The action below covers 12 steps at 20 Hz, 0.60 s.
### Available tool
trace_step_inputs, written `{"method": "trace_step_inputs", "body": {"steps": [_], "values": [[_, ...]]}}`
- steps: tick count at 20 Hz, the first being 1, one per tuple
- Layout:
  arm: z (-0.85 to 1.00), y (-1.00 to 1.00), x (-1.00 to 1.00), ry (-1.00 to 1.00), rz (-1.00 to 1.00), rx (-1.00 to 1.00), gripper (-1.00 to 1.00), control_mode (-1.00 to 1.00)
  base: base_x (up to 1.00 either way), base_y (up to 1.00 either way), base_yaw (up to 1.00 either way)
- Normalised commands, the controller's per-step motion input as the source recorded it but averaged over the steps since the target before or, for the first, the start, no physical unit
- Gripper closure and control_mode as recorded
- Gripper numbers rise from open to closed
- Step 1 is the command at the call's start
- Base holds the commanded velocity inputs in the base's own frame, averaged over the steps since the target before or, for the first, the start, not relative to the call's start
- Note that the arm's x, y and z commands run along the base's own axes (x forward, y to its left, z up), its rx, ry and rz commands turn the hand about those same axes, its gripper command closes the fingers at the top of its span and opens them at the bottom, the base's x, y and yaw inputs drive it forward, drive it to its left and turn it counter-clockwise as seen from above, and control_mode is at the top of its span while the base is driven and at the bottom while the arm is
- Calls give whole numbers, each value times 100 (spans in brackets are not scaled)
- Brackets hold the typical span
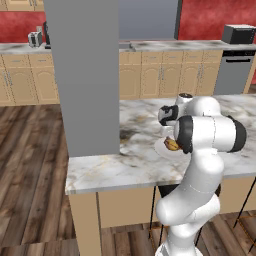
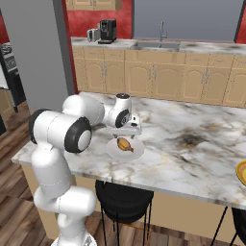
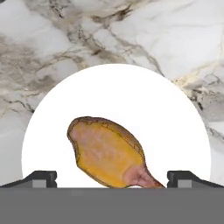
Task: Transport the chicken drumstick and sweet potato to the fridge. Place the chicken drumstick on the rack containing meat and place the sweet potato on the rack containing the vegetable, ensuring meats and vegetables are on different racks.
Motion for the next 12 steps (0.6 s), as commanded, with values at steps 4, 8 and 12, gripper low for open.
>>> {"method": "trace_step_inputs", "body": {"steps": [4, 8, 12], "values": [[-31, -1, 16, 20, 2, 0, -100, -100, 0, 0, 0], [-5, 0, 0, 8, 0, 0, -100, -100, 0, 0, 0], [0, 0, -1, 2, 0, 0, -100, -100, 0, 0, 0]]}}
